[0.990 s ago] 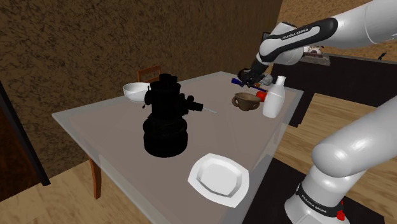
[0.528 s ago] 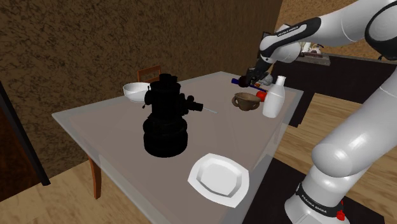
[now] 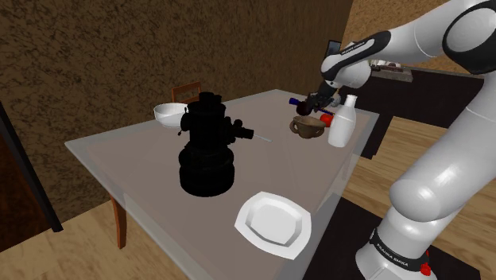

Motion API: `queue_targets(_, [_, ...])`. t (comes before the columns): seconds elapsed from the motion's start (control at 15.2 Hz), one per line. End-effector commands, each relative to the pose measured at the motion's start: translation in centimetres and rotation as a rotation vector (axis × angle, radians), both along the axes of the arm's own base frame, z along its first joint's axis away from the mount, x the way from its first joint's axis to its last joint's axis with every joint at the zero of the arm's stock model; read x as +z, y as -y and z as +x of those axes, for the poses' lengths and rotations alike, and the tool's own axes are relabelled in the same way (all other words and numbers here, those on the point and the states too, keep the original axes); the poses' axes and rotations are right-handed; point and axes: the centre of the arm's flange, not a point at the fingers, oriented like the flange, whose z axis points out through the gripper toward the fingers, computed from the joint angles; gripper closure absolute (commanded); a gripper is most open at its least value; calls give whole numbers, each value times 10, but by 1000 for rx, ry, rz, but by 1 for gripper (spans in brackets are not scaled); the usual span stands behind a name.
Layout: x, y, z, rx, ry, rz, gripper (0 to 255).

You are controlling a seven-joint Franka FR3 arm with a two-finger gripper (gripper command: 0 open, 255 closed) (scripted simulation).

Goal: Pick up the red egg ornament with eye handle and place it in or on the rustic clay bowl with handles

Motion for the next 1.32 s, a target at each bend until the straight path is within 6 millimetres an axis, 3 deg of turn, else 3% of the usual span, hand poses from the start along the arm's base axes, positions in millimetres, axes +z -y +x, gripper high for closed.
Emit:
queue_targets(0.0, [-10,-1,0,0,1,-1,255])
queue_targets(0.2, [-25,-1,0,0,1,-1,255])
queue_targets(0.4, [-24,-1,0,0,0,0,255])
queue_targets(0.46, [-24,-1,0,0,0,0,0])
queue_targets(0.66, [22,41,37,128,-194,141,0])
queue_targets(0.73, [26,45,41,140,-212,154,0])
queue_targets(1.25, [-13,42,50,140,-212,154,0])
